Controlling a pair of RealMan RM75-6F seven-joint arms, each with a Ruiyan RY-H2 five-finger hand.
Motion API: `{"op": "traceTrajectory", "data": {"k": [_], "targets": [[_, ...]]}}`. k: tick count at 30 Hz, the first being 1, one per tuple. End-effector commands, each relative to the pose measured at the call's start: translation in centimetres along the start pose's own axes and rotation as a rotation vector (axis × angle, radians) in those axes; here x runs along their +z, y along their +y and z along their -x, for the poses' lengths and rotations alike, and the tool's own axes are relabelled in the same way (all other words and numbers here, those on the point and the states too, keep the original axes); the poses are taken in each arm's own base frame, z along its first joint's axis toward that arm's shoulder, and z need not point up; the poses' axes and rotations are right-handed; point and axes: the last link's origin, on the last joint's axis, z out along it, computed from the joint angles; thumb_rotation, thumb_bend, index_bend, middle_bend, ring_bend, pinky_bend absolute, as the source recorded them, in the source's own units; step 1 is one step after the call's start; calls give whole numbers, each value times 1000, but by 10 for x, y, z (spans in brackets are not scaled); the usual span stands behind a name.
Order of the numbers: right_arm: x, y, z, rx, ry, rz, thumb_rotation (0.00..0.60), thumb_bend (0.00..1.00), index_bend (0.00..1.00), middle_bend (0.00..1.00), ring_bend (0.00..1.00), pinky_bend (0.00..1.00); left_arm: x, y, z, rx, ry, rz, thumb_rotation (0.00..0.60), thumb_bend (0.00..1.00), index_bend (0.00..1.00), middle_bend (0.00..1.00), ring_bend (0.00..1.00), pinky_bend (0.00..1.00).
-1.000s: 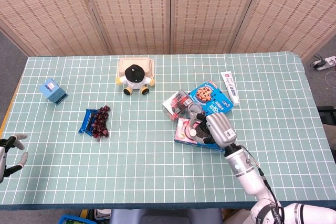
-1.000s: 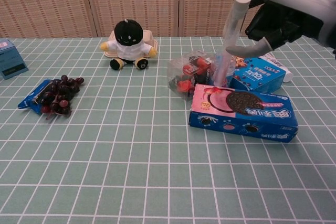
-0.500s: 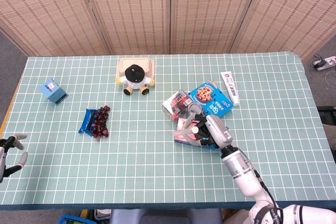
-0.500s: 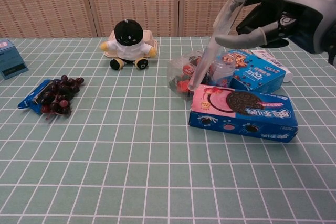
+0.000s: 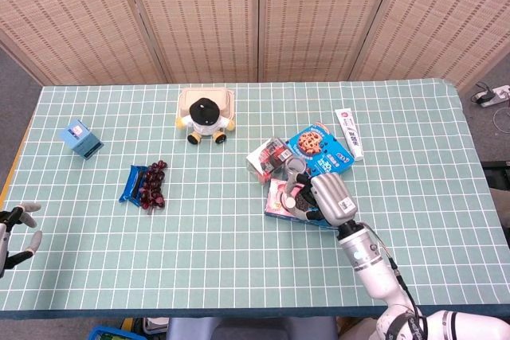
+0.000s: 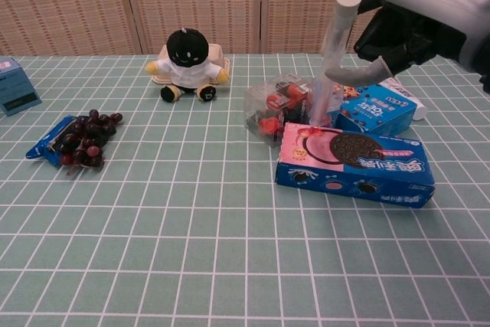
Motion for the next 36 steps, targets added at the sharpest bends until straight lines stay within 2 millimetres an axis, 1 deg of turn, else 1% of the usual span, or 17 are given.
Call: {"op": "traceTrajectory", "data": {"k": [1, 3, 5, 12, 21, 26, 31, 36], "targets": [[0, -4, 3, 223, -61, 20, 600, 515, 718, 1000, 1000, 1000, 0, 0, 0, -1, 0, 0, 600, 383, 396, 510, 424, 528], [1, -5, 0, 299, -89, 23, 600, 519, 718, 1000, 1000, 1000, 0, 0, 0, -1, -1, 0, 600, 383, 396, 510, 424, 528], [3, -5, -5, 329, -92, 16, 600, 519, 718, 1000, 1000, 1000, 0, 0, 0, 0, -1, 0, 600, 383, 396, 510, 424, 528], [7, -6, -16, 331, -45, -3, 600, 519, 718, 1000, 1000, 1000, 1, -1, 0, -4, -3, -2, 600, 382, 396, 510, 424, 528], [19, -12, -37, 310, 29, -12, 600, 520, 718, 1000, 1000, 1000, 1, -1, 0, -7, -7, -2, 600, 383, 395, 510, 424, 528], [26, -6, -42, 291, 51, 18, 600, 520, 718, 1000, 1000, 1000, 1, -2, -1, -11, -5, -5, 600, 383, 395, 510, 424, 528], [33, 8, -44, 235, 98, 65, 600, 520, 718, 1000, 1000, 1000, 0, -1, -2, -15, 0, -1, 600, 383, 395, 510, 424, 528], [38, 17, -44, 230, 123, 100, 600, 520, 718, 1000, 1000, 1000, -1, -1, -3, -17, 3, -1, 600, 382, 395, 510, 424, 528]]}}
